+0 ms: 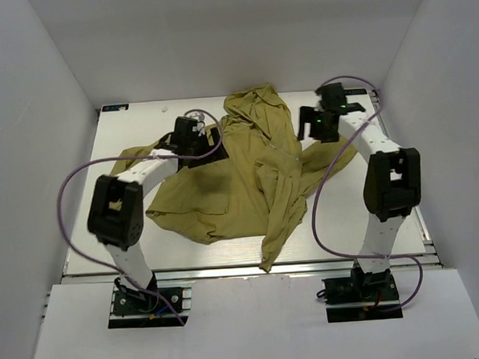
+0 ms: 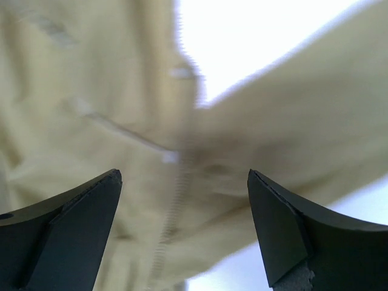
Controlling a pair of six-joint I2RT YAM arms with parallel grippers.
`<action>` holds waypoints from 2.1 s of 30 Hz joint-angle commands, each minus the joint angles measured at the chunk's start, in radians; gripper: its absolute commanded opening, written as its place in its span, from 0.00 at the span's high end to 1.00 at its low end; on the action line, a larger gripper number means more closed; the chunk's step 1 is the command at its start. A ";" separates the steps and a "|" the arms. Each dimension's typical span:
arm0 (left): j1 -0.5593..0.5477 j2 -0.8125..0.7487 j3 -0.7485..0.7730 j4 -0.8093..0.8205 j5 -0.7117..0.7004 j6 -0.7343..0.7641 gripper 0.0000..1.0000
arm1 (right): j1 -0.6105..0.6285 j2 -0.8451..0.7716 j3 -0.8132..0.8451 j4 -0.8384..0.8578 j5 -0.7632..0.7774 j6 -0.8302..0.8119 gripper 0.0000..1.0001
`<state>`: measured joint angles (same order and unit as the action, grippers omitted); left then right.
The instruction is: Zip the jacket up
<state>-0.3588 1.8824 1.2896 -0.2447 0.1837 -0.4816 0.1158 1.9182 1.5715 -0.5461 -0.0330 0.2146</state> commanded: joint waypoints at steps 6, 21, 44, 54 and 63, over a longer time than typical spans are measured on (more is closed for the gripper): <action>-0.180 -0.379 -0.163 -0.136 -0.016 0.017 0.02 | 0.113 0.223 0.237 -0.097 0.057 0.031 0.11; -0.751 -0.318 -0.286 -0.254 -0.004 -0.110 0.04 | 0.116 0.387 0.329 -0.091 0.047 0.017 0.69; -0.848 -0.248 -0.282 -0.259 -0.225 -0.156 1.00 | 0.116 0.133 0.249 -0.052 0.041 0.011 1.00; -0.640 -0.561 -0.461 -0.191 -0.129 -0.143 1.00 | 0.197 0.105 0.448 -0.175 0.129 0.060 1.00; -0.491 -0.603 -0.631 -0.237 0.028 -0.114 1.00 | 0.334 0.289 0.691 -0.119 0.345 0.183 1.00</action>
<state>-0.8764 1.3159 0.6979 -0.4454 0.1307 -0.6094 0.4221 2.1578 2.2848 -0.7292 0.2268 0.3336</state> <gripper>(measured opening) 0.022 0.015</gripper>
